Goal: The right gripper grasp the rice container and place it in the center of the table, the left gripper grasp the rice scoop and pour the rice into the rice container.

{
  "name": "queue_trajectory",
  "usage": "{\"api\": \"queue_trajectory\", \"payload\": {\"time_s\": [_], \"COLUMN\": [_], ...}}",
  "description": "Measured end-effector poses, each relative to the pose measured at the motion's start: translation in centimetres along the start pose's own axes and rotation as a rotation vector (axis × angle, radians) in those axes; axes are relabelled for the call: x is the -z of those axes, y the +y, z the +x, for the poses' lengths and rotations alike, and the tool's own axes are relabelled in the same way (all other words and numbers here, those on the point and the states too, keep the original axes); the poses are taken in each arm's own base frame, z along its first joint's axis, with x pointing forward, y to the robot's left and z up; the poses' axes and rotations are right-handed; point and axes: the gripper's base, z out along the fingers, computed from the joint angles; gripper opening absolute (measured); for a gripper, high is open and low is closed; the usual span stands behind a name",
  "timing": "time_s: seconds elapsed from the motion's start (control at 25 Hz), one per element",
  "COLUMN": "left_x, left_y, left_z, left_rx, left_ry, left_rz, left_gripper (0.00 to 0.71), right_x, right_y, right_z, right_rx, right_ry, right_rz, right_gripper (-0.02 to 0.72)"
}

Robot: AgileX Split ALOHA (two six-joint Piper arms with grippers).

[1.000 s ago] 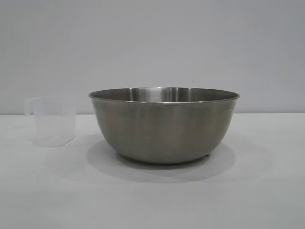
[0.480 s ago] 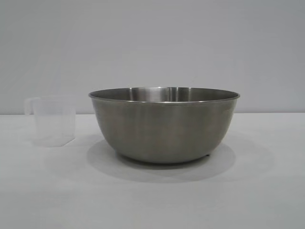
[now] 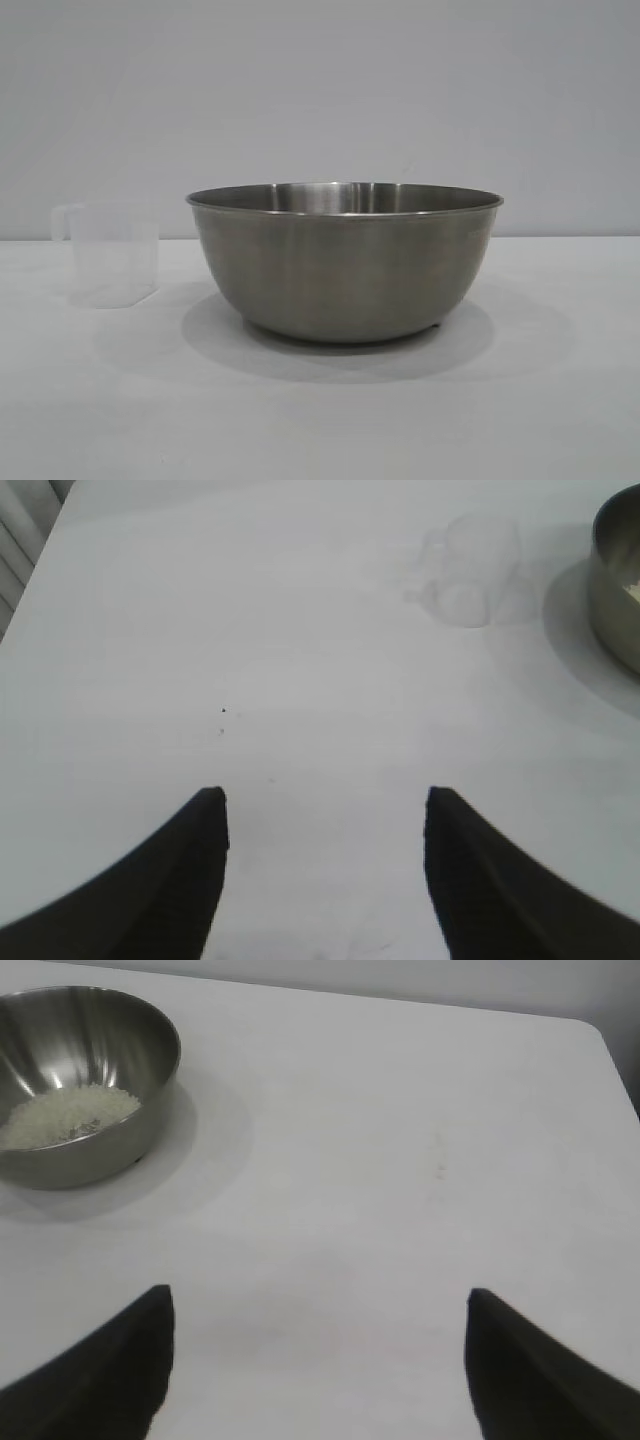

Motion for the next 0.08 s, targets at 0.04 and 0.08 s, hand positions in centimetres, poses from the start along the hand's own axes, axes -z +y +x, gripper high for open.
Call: {"api": "queue_trajectory", "payload": {"time_s": [0.04,0.08], "left_x": [0.00,0.00], "left_y": [0.00,0.00], "left_z": [0.00,0.00], "left_rx": [0.000,0.000], "left_ry": [0.000,0.000], "left_rz": [0.000,0.000], "left_gripper": [0.379,0.379], "right_x": [0.00,0.00], "right_y": [0.00,0.00], "right_z": [0.00,0.00], "right_rx": [0.000,0.000], "right_ry": [0.000,0.000], "right_rz": [0.000,0.000], "right_gripper": [0.511,0.511]}}
